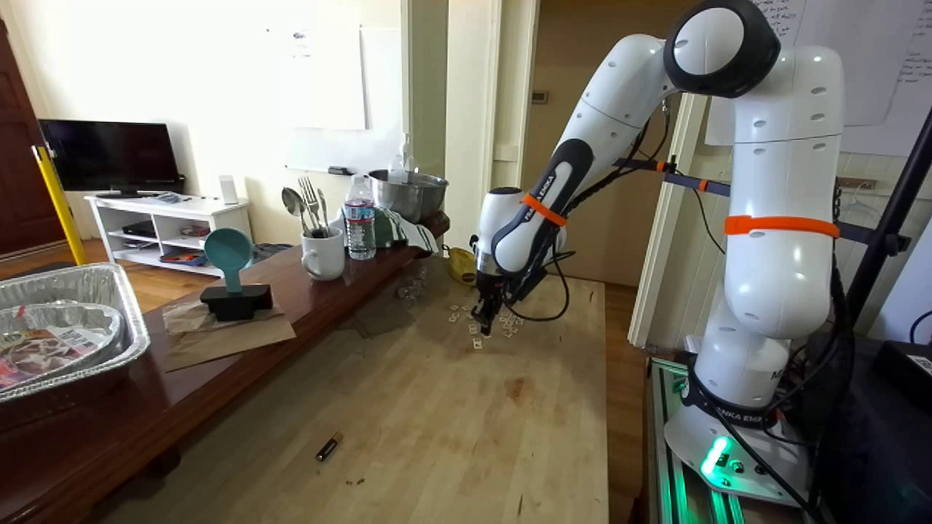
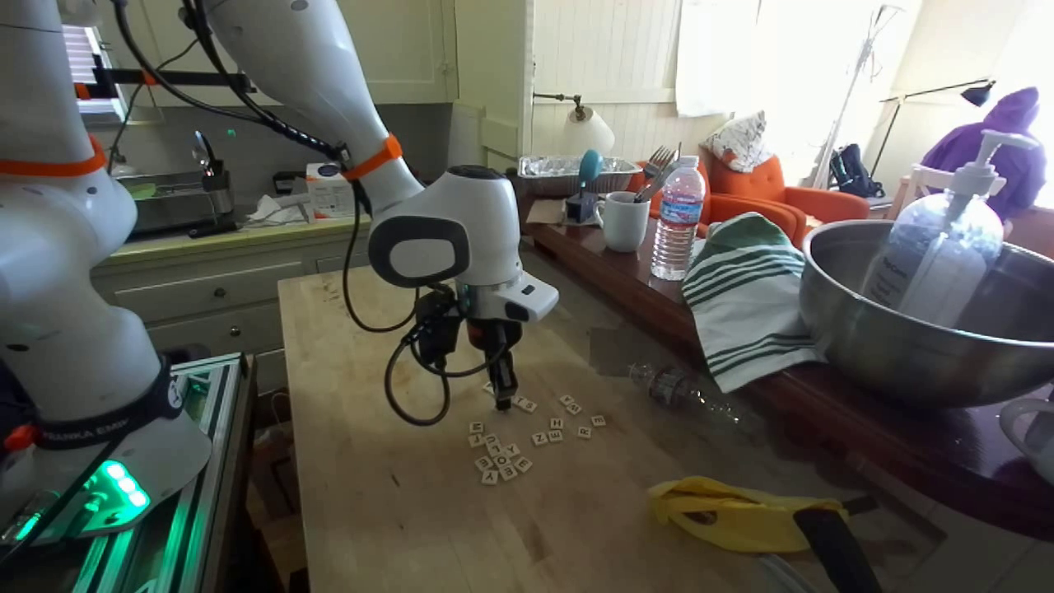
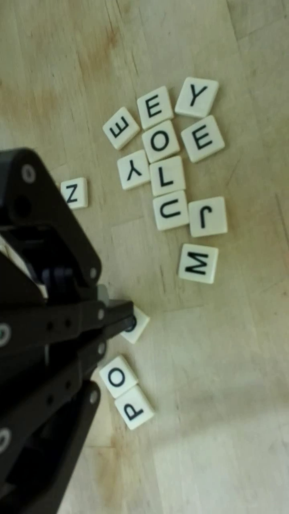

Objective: Arrange the words to form poots

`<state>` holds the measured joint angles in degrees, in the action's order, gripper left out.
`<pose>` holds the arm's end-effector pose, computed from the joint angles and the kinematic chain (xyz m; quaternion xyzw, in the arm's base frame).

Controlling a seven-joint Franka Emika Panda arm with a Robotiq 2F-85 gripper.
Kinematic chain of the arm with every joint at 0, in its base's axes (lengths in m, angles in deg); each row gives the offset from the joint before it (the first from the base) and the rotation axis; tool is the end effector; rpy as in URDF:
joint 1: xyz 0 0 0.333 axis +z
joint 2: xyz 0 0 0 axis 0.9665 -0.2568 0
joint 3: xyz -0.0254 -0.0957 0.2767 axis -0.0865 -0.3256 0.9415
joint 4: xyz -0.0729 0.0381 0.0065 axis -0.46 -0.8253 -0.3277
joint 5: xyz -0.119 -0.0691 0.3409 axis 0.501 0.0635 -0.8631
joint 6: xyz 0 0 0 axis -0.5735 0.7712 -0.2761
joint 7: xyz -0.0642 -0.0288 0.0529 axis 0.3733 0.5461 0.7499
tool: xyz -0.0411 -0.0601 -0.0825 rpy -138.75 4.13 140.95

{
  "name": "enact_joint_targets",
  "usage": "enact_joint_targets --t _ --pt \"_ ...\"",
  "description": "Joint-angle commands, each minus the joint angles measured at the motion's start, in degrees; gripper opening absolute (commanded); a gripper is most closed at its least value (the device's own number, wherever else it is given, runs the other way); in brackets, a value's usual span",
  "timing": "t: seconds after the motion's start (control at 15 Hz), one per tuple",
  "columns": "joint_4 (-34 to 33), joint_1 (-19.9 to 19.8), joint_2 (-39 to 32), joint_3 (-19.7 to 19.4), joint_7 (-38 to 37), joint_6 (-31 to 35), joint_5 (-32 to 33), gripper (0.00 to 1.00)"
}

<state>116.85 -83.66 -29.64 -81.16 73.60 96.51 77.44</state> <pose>0.4426 -0.1012 0.2157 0.9964 -0.0649 0.0474 0.0256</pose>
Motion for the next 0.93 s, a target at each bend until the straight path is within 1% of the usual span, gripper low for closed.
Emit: enact_joint_targets --t 0.0,0.87 --pt "-0.21 1.45 -1.16 -0.94 -2.90 0.85 -0.83 0.00" --pt "-0.92 1.78 -1.74 -1.17 -8.32 1.17 -2.66 0.00"
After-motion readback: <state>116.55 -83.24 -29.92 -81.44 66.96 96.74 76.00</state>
